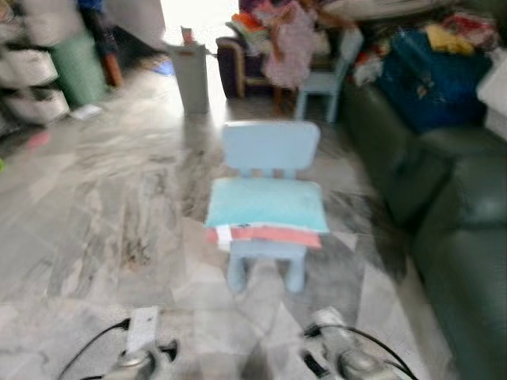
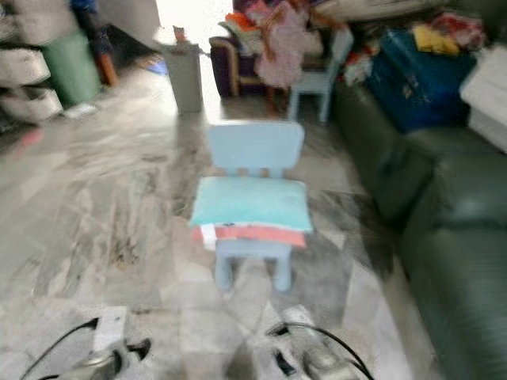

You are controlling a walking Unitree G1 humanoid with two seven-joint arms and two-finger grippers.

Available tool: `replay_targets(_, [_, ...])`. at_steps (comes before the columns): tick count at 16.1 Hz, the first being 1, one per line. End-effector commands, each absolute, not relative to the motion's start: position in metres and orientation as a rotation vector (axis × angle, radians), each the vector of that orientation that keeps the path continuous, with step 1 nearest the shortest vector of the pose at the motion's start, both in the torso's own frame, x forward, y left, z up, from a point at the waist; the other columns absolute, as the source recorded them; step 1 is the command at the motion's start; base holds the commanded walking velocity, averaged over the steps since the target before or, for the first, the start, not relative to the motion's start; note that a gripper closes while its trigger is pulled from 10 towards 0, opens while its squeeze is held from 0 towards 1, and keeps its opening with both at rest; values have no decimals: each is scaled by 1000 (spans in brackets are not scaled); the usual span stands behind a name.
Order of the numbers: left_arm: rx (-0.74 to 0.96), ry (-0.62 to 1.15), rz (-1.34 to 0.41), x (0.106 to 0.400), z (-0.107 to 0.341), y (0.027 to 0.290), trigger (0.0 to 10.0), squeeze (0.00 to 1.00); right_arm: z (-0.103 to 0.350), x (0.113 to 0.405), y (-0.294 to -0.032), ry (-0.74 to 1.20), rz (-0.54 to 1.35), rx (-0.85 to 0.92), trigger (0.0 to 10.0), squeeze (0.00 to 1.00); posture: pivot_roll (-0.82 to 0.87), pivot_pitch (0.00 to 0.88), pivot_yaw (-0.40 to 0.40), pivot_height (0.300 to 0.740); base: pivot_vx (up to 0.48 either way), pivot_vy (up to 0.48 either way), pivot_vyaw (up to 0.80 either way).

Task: Move the pillow to the sofa

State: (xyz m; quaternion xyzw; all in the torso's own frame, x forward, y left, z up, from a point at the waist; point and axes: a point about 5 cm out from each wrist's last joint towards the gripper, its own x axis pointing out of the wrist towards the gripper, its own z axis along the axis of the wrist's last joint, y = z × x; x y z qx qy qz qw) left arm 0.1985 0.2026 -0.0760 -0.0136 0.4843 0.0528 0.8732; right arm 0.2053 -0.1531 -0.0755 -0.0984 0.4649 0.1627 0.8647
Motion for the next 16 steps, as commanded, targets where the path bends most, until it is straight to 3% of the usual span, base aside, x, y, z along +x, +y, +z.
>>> replay_targets(1, [-18,992,83,206,-73,196,10000,0,-77,202,-167,996,308,-222,10000,0,-71,0,20,740,480,0,0])
replay_targets(16, [-42,986,93,206,-73,194,10000,0,-77,202,-168,996,311,-221,10000,0,-70,0,11,740,473,0,0])
